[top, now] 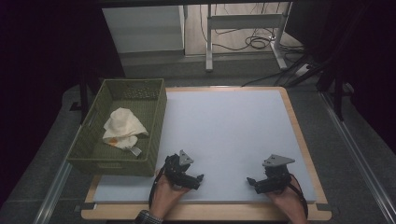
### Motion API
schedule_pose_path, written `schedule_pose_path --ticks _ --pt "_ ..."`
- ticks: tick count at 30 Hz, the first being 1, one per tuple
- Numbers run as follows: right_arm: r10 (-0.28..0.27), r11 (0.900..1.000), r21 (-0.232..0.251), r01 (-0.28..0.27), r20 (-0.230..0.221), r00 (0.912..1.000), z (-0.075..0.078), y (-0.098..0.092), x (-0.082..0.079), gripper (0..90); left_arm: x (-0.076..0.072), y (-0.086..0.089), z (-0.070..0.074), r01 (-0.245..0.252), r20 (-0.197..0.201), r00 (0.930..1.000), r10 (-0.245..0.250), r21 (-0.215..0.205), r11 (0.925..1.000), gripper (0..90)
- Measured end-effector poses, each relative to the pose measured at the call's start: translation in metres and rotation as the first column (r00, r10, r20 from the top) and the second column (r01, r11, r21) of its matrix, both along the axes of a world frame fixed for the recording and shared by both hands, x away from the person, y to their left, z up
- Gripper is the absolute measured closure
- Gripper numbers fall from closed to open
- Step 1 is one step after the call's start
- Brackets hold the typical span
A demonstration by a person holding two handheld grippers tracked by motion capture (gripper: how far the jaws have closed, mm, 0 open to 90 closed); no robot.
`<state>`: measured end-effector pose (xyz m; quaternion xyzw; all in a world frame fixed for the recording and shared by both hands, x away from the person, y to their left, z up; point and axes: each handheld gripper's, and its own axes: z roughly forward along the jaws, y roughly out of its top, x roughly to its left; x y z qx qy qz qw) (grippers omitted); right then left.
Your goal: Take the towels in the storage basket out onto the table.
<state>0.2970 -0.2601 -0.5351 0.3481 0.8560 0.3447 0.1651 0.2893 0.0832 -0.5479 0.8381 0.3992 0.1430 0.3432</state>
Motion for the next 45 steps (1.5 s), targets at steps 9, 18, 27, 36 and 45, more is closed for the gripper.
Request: schedule_pose_path --ticks 9,18,27,36,45 --pt "-0.001 1.0 0.002 0.001 0.003 1.0 0.0 0.0 0.0 1.2 0.0 0.0 0.0 0.001 -0.003 1.0 -0.001 0.0 1.0 0.0" --pt "-0.001 1.0 0.003 0.001 0.001 1.0 0.0 0.0 0.0 1.4 0.001 0.0 0.0 0.0 -0.009 1.0 0.0 0.0 1.0 0.0" --pt "-0.002 1.0 0.0 0.002 0.002 1.0 0.0 0.0 0.0 1.3 0.001 0.0 0.0 -0.001 -0.01 0.9999 0.001 -0.008 1.0 0.0" --pt "-0.002 1.0 0.001 0.002 0.001 1.0 0.0 0.0 0.0 1.3 0.002 0.0 0.003 0.033 -0.02 0.9992 -0.033 -0.007 0.9994 1.3" --pt "-0.002 1.0 0.002 0.002 0.001 1.0 0.0 0.0 0.0 1.3 0.005 -0.008 0.016 0.064 -0.018 0.9978 -0.064 0.021 0.9977 2.3"
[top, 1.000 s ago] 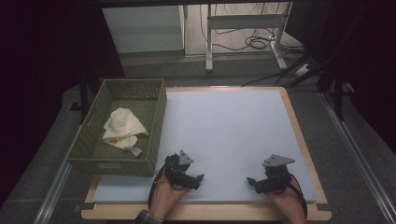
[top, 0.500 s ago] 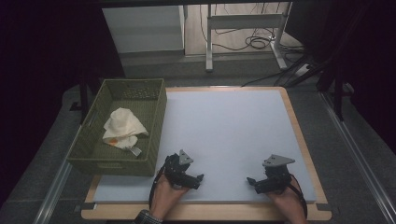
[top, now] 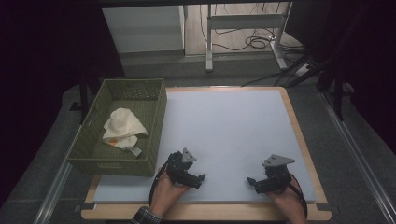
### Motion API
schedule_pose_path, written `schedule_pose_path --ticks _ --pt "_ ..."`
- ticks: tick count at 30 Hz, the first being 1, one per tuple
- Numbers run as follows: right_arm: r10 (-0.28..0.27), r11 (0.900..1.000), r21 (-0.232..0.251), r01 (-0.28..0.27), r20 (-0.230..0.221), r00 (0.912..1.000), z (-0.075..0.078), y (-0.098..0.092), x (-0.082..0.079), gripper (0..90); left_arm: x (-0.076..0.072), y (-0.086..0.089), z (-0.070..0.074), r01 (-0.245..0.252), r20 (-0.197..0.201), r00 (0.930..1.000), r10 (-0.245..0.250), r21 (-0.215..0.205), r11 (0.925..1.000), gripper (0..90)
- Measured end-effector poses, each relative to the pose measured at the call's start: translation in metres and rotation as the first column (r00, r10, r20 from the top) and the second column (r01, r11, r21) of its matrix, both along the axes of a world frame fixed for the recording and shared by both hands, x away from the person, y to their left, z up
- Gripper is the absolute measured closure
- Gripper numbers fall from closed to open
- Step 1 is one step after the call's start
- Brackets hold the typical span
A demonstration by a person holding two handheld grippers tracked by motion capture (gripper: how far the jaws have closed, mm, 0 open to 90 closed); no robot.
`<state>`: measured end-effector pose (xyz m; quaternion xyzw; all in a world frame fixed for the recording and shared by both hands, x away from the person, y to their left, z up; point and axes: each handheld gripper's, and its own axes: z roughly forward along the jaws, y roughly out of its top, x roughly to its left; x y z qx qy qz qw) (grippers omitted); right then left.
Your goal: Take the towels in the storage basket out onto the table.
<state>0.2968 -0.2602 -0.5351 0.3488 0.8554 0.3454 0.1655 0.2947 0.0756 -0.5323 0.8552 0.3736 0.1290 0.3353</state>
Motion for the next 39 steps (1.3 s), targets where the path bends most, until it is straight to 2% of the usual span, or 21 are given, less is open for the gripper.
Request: schedule_pose_path --ticks 4,9,11,17,24,26,28,39 --pt "0.0 1.0 0.0 0.0 0.0 1.0 0.0 0.0 0.0 1.3 0.004 -0.004 0.008 0.022 -0.011 0.9997 -0.023 -0.018 0.9996 2.4" --pt "0.0 1.0 0.0 0.0 0.0 1.0 0.0 0.0 0.0 1.3 0.009 -0.013 0.017 0.052 0.0 0.9986 -0.052 0.015 0.9985 2.2" --pt "0.0 1.0 0.0 0.0 0.0 1.0 0.0 0.0 0.0 1.3 0.01 -0.014 0.019 0.058 -0.002 0.9983 -0.058 0.014 0.9982 2.2" --pt "0.0 1.0 0.0 0.0 0.0 1.0 0.0 0.0 0.0 1.3 0.016 -0.015 0.027 0.07 -0.017 0.9974 -0.07 -0.012 0.9975 1.7" --pt "0.0 1.0 0.0 0.0 0.0 1.0 0.0 0.0 0.0 1.3 0.022 -0.015 0.039 0.068 -0.004 0.9977 -0.068 -0.03 0.9973 1.3" --pt "0.0 1.0 0.0 0.0 -0.001 1.0 0.0 0.0 0.0 1.3 0.024 -0.016 0.043 0.07 0.002 0.9976 -0.07 -0.028 0.9972 1.0" --pt "0.001 1.0 -0.001 -0.001 -0.001 1.0 0.0 0.0 0.0 1.3 0.025 -0.017 0.047 0.079 0.018 0.9967 -0.079 -0.008 0.9969 0.9" --pt "0.0 1.0 0.0 0.0 -0.001 1.0 0.0 0.0 0.0 1.3 0.036 -0.022 0.066 0.094 -0.007 0.9955 -0.094 -0.004 0.9955 0.7"
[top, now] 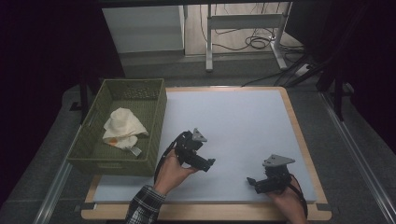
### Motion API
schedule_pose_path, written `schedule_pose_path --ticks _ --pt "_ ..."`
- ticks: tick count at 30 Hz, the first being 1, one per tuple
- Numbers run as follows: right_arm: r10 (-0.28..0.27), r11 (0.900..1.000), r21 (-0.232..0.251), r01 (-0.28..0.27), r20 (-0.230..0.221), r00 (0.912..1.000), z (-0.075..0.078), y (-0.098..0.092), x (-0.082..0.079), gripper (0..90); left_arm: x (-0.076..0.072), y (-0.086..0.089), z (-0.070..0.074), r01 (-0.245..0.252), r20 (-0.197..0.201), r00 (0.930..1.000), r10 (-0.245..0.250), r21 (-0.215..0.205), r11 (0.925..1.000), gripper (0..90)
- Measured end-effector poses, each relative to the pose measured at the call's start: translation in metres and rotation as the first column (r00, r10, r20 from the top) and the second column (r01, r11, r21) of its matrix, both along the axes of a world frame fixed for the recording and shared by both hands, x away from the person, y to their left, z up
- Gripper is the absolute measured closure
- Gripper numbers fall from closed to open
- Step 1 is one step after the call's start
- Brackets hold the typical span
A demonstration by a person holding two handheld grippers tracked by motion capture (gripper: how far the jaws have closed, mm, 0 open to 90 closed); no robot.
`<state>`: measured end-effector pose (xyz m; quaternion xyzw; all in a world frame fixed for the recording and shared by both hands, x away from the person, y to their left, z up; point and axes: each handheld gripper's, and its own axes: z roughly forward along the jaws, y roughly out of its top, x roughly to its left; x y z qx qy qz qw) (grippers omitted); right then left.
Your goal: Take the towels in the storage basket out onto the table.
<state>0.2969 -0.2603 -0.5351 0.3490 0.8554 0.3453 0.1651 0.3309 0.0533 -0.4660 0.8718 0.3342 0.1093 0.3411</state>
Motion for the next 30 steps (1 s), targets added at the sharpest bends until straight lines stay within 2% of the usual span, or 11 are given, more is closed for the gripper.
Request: schedule_pose_path --ticks 7,12,18,24,30 --pt "0.002 1.0 -0.001 -0.002 0.002 1.0 0.0 0.0 0.0 1.3 0.008 0.001 0.02 0.012 -0.005 0.9999 -0.012 -0.002 0.9999 0.5" --pt "0.002 1.0 -0.001 -0.002 0.002 1.0 0.0 0.0 0.0 1.3 0.015 0.007 0.035 0.003 0.0 1.0 -0.003 0.001 1.0 0.0" --pt "0.001 1.0 0.001 -0.001 0.002 1.0 0.0 0.0 0.0 1.3 0.026 0.018 0.052 -0.007 -0.008 0.9999 0.007 -0.032 0.9995 0.0" --pt "0.0 1.0 0.001 0.0 0.002 1.0 0.0 0.0 0.0 1.3 0.033 0.027 0.066 -0.019 0.012 0.9998 0.019 0.0 0.9998 0.0" --pt "0.0 1.0 0.002 0.0 0.002 1.0 0.0 0.0 0.0 1.3 0.043 0.043 0.072 -0.054 0.023 0.9983 0.053 0.025 0.9982 0.0"
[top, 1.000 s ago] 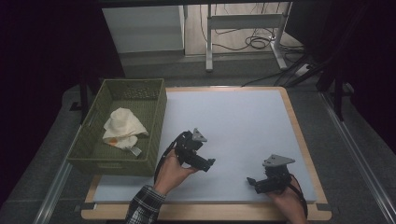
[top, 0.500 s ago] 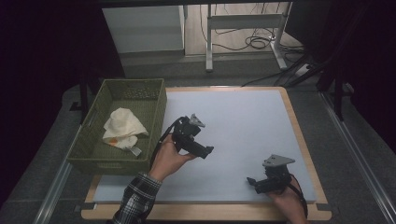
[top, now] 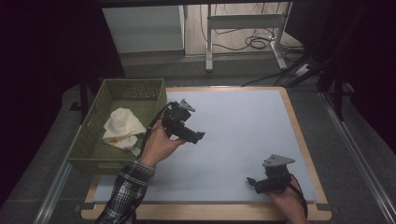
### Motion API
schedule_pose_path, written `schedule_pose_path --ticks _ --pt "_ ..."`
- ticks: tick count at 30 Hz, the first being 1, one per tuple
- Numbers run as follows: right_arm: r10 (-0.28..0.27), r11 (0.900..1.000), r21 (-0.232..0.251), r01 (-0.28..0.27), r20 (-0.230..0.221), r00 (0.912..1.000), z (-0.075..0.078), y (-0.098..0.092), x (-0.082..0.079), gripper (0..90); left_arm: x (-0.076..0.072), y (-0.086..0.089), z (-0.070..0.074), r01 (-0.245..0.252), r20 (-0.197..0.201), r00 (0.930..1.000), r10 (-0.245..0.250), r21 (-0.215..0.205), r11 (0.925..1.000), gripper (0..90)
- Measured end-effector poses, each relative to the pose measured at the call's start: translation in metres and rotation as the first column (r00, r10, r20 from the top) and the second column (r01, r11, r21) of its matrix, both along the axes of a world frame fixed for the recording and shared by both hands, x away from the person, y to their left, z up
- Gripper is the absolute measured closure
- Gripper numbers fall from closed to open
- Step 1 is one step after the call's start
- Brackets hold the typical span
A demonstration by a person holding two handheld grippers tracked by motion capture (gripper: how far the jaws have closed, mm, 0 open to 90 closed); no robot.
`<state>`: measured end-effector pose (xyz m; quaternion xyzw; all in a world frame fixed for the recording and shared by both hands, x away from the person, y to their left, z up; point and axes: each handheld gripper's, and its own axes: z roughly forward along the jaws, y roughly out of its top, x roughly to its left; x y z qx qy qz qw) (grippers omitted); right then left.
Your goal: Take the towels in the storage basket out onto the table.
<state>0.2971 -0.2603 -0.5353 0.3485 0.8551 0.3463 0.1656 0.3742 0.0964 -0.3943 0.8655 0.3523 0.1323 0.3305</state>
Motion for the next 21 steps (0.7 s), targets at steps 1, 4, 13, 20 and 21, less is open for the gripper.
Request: schedule_pose_path --ticks 1,4,13,20,21 --pt "0.0 1.0 0.0 0.0 0.0 1.0 0.0 0.0 0.0 1.3 0.002 0.003 0.0 -0.011 0.0 0.9999 0.011 0.003 0.9999 0.0" --pt "0.0 1.0 0.001 0.0 0.0 1.0 0.0 0.0 0.0 1.3 0.007 0.014 0.002 -0.035 0.001 0.9994 0.035 0.01 0.9993 0.0" --pt "0.0 1.0 0.0 0.0 0.0 1.0 0.0 0.0 0.0 1.3 0.021 0.047 0.005 -0.098 0.007 0.9952 0.098 0.01 0.9952 0.0" --pt "0.0 1.0 0.0 0.0 0.0 1.0 0.0 0.0 0.0 1.3 0.032 0.073 0.004 -0.16 0.005 0.9872 0.16 0.038 0.9864 0.0" --pt "0.0 1.0 0.0 0.0 0.0 1.0 0.0 0.0 0.0 1.3 0.034 0.078 0.004 -0.173 0.007 0.985 0.173 0.037 0.9843 0.0"
